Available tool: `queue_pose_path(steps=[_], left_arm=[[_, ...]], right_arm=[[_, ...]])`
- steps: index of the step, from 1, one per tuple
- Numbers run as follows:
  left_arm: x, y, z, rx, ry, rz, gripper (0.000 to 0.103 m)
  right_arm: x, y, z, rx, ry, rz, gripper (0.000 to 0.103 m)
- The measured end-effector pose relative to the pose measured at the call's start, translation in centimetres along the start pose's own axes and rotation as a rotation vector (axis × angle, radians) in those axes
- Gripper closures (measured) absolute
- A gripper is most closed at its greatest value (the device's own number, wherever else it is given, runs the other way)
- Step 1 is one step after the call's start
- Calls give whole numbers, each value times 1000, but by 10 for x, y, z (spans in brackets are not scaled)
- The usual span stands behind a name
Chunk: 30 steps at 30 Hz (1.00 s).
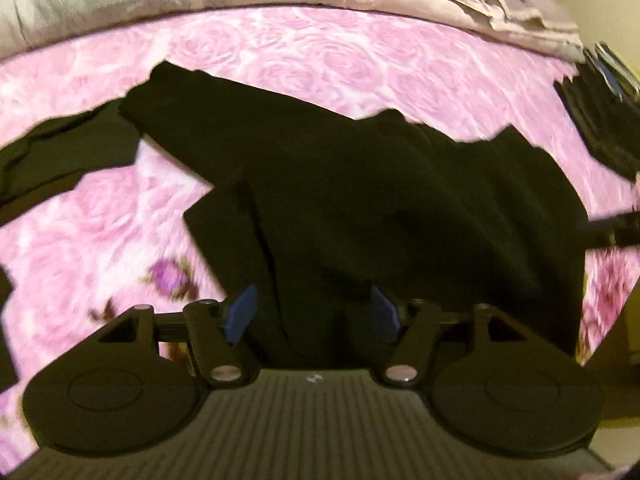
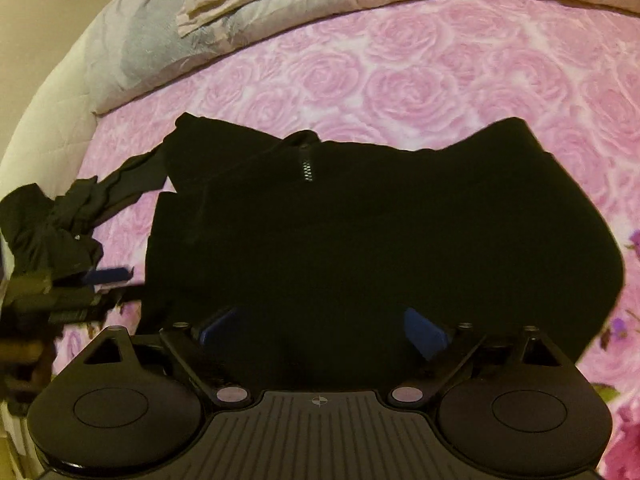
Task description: Fold clothes
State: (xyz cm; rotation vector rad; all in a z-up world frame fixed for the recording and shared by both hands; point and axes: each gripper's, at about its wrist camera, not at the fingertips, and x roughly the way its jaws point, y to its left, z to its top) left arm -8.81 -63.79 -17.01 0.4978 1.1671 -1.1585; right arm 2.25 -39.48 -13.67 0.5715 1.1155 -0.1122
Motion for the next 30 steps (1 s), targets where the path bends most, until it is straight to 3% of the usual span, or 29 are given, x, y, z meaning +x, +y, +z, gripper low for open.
queue_pose_path(steps=[5,7,8,11,15,18,20,21,22,26,30], left_arm=[[40,14,28,-3,50,-66,46],[40,11,33,25,52,-80,69],[37,8,34,46,47,-84,91],[16,-4,35,97,1,-89,94],[-10,-16,30,91,-51,-80,95],[-20,-27,24,54,-64,-30,95],[-27,-36,22,25,-72,8,96],[-31,-42,22,13,-77,22,96],[-35,-48,23,2,-82,35,96],[-57,-70,45,-11,-119,64,97],[-93,-92,96,79,-201,84,97]], right_arm=[[3,-18,17,-157,-10,-129,10],[-1,-45,32,-158,-10,-183,10],[-3,-63,39,-134,-9,-197,9],[-5,-111,61,-72,-15,-189,9],[25,-149,87,-63,4,-91,9],[62,-173,103,-60,50,1,10],[82,-185,108,-41,92,59,51],[83,-189,110,-34,105,97,80],[78,-192,113,-37,103,134,91],[19,-205,130,-2,9,233,95],[-63,-211,175,-10,-179,272,95]])
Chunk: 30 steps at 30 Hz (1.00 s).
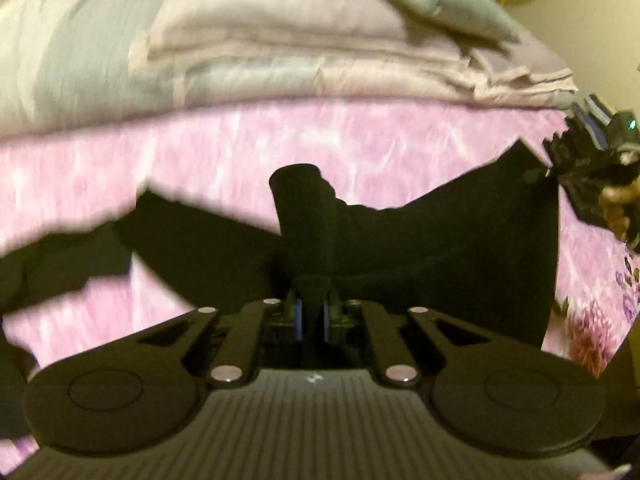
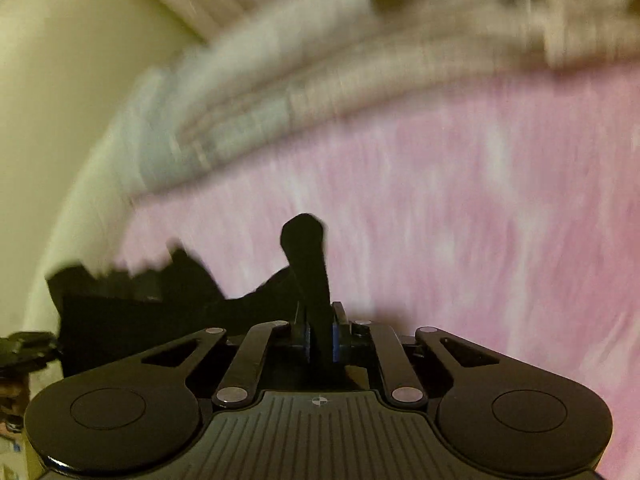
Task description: Fold clothes
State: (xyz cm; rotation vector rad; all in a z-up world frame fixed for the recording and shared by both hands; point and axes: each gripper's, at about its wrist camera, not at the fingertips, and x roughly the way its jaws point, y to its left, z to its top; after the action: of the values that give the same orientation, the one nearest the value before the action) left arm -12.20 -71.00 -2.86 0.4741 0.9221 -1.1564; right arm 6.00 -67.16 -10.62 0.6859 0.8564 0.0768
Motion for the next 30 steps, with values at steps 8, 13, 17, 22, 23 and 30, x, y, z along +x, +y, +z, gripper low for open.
queue_pose_path(steps=[8,13,17,22,23,30], left_arm=[[-108,-21,133,204,-377,25,97],[-187,-41,145,311,-580,-14,97],[-216,-62,85,391,-600,-99,97],[-194,-85,-53,424,-367,-236,92],[-181,-87,-81,417,-296,-250,85],[-112,-84,-196,227,101,-236,81]], right_arm=[[-167,122,98,-273,-488,38,95],[-260,188,63,-405,-725,-36,95],[-304,210,-16,-425,-809,-134,95],[-292,186,-177,-336,-665,-254,80],[-285,173,-212,-292,-608,-288,67],[-257,99,-371,133,-329,-433,13]])
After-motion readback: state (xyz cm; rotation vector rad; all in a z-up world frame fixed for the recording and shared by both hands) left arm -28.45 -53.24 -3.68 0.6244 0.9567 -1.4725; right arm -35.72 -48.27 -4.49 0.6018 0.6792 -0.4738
